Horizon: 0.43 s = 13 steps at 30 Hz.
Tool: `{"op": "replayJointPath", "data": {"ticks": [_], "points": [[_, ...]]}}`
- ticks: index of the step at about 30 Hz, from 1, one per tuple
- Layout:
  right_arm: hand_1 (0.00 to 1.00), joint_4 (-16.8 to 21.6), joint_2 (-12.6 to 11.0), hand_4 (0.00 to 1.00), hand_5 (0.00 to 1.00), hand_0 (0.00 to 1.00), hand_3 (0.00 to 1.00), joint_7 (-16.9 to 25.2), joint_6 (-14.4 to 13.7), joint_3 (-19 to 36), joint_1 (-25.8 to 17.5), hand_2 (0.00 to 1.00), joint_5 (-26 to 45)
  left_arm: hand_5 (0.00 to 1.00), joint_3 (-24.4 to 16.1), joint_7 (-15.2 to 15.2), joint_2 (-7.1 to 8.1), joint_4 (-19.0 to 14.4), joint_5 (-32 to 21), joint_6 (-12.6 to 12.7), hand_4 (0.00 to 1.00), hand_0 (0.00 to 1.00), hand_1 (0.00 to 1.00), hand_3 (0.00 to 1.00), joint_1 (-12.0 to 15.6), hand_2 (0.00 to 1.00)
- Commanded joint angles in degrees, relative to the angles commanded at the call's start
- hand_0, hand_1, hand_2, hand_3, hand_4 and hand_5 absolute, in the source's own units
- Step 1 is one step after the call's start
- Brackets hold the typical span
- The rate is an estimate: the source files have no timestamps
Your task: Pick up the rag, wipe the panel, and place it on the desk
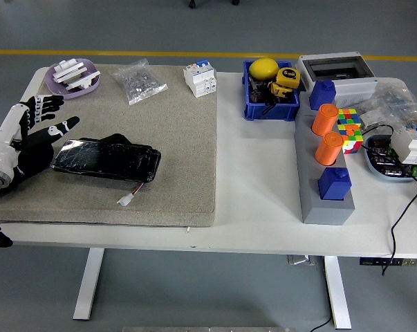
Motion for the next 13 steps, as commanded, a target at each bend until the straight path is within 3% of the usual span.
{"op": "replayJointPath", "data": {"ticks": [13], "points": [[0.646,-0.6,0.5,0.998,0.62,0.766,0.729,-0.2,0.6,0.9,-0.8,0.687,-0.6,0.397,0.3,0.3,0.44,-0.1,0.3,0.0,0.972,0.734,0.782,0.716,0.0,0.761]]}}
